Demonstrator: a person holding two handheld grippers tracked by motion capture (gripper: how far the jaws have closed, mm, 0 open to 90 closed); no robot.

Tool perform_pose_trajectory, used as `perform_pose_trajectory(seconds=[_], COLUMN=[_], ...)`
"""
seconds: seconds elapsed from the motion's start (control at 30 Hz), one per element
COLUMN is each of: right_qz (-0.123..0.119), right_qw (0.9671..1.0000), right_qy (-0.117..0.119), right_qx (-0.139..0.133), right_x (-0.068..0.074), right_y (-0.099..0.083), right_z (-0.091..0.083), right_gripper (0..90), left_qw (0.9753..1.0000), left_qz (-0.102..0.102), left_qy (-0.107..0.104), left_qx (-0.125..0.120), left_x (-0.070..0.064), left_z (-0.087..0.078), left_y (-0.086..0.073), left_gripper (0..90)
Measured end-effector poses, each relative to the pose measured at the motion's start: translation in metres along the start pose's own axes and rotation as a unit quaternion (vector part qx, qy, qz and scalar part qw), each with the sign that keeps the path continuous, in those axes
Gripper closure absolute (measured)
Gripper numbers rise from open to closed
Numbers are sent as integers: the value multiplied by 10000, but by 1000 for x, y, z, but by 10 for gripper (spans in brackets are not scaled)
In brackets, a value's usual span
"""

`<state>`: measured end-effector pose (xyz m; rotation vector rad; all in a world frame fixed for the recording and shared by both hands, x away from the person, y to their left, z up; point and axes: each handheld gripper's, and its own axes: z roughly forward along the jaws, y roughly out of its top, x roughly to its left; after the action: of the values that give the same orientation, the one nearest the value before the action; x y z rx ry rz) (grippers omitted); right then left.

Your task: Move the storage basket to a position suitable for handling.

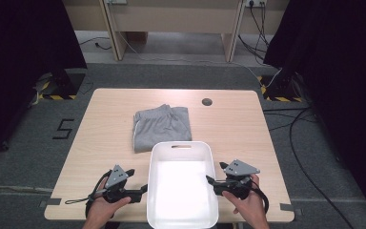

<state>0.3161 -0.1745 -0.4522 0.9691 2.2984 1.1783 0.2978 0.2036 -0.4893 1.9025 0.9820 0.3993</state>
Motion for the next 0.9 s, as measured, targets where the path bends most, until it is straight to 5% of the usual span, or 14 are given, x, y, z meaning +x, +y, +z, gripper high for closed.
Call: perform_pose_trajectory(seconds=[0.17,0.4,0.63,0.9], right_qz=[88,157,192,377], right_qw=[9999,9993,9968,9949], right_qy=[65,-295,-714,-904], right_qx=[97,161,290,259], right_x=[-2,-10,-17,-32], right_y=[-5,-14,-18,-21], right_z=[0,-8,-14,-18], right_gripper=[402,578,627,628], left_qw=[9999,9998,9996,9999], left_qz=[129,116,86,57], left_qy=[-76,-149,-232,-121], left_qx=[21,45,99,103], left_x=[-10,-19,-24,-29], left_z=[9,25,47,69], left_y=[5,11,22,37], left_gripper=[177,182,203,252])
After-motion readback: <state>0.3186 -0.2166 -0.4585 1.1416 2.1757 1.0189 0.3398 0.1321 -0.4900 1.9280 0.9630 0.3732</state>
